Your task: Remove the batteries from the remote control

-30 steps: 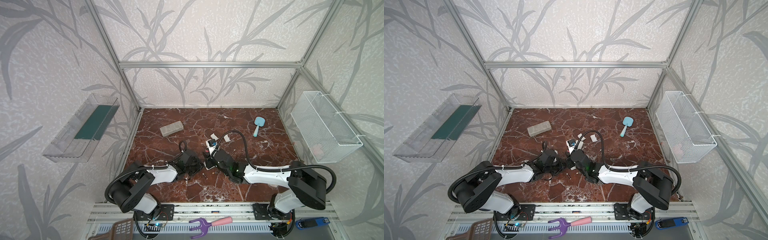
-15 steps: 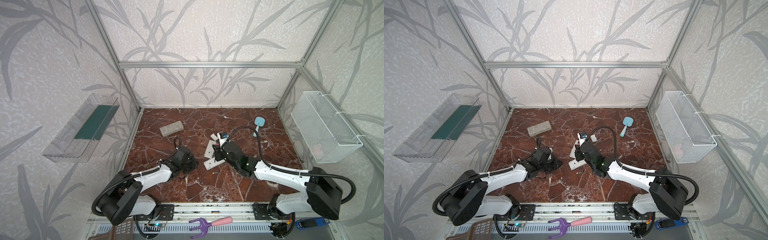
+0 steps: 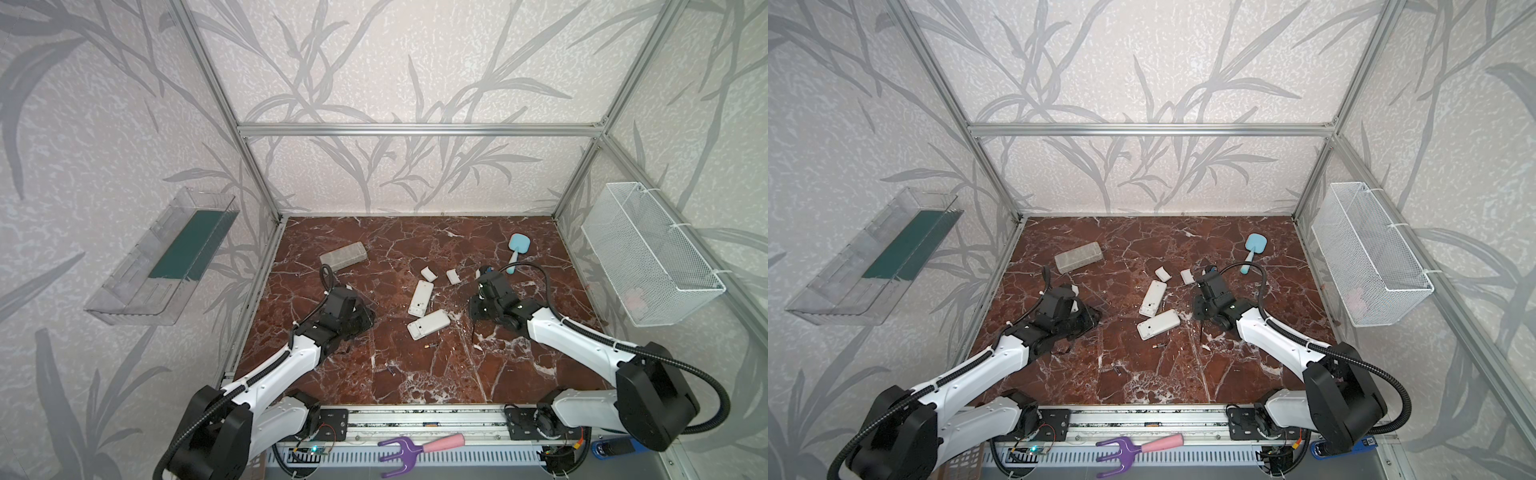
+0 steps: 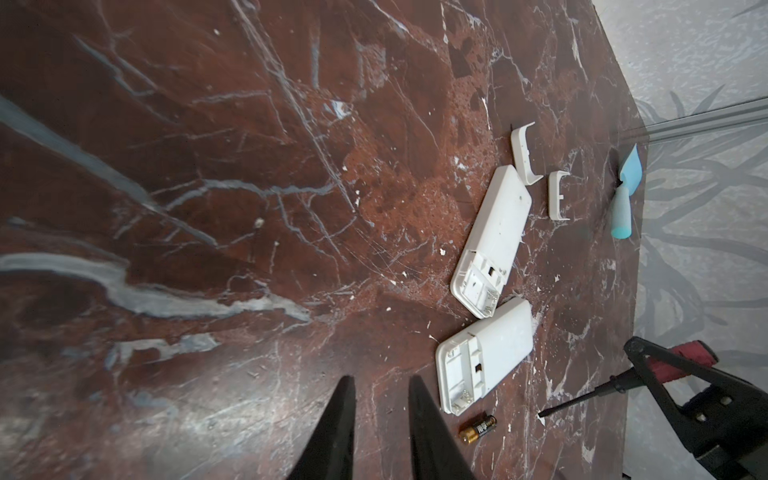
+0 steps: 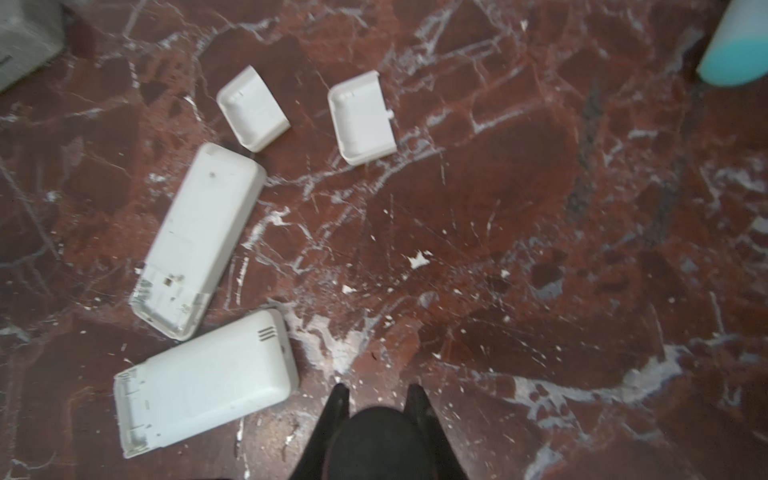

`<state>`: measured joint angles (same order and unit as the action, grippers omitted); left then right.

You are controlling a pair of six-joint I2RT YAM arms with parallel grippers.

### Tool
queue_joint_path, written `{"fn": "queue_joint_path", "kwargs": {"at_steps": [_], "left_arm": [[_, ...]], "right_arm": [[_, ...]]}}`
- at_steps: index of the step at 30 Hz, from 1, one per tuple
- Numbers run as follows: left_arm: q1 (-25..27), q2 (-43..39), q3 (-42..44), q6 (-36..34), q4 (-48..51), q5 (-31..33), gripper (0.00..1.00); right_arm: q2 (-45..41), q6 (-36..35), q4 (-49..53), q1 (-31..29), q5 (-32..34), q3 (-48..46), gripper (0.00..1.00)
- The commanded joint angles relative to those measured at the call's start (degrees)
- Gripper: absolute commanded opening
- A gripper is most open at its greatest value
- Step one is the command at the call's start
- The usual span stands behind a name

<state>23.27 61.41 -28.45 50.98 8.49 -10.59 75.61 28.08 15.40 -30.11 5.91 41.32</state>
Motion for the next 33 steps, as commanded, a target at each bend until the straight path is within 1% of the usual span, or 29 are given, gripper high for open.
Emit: {"fn": "queue_joint_path", "kwargs": {"at_steps": [1, 4, 9, 12, 16, 22, 24, 27, 29, 30, 33], "left_arm": [[-1.7, -1.7, -0.5, -3.2, 3.9, 1.1, 0.27], [-3.1, -3.3, -0.3, -4.2, 5.1, 1.0, 0.27], [-4.8, -6.8, -0.3, -5.9, 7.5, 1.9, 0.28], [-5.7, -9.2, -0.4, -7.1, 9.1, 3.0, 0.28], [-6.9, -11.8, -1.2, -9.4, 11.8, 4.1, 0.29], [-8.8, -13.7, -4.7, -14.2, 15.2, 6.3, 0.33], [-9.6, -13.5, -7.0, -16.9, 16.3, 7.3, 0.36], [-11.0, -12.4, -10.9, -21.6, 16.3, 8.7, 0.44], [-12.0, -11.3, -13.7, -25.3, 15.9, 10.1, 0.51], [-12.3, -10.7, -14.9, -26.9, 15.7, 11.0, 0.55], [-13.2, -9.4, -18.0, -32.0, 14.5, 16.6, 0.69]], "right_arm": [[0.5, 0.7, 3.5, 0.5, -1.4, -1.2, 0.19], [2.4, 1.0, 3.0, 1.0, -1.2, -1.3, 0.24], [5.8, 1.4, 3.4, 2.2, -2.8, -0.6, 0.27], [6.2, 1.3, 3.6, 2.2, -3.2, 0.0, 0.32], [4.9, 0.5, 5.3, 2.2, -2.6, 1.2, 0.39], [-0.2, -1.0, 8.2, 2.2, 0.4, 2.5, 0.44], [-3.1, -2.1, 8.5, 2.2, 2.2, 2.5, 0.46], [-8.0, -5.2, 7.9, 2.3, 6.7, 2.4, 0.52], [-11.4, -8.3, 7.9, 2.4, 10.9, 2.5, 0.57], [-12.6, -10.0, 7.7, 2.5, 12.6, 2.5, 0.60], [-16.6, -16.1, 5.0, 2.9, 18.7, 1.3, 0.76]]}}
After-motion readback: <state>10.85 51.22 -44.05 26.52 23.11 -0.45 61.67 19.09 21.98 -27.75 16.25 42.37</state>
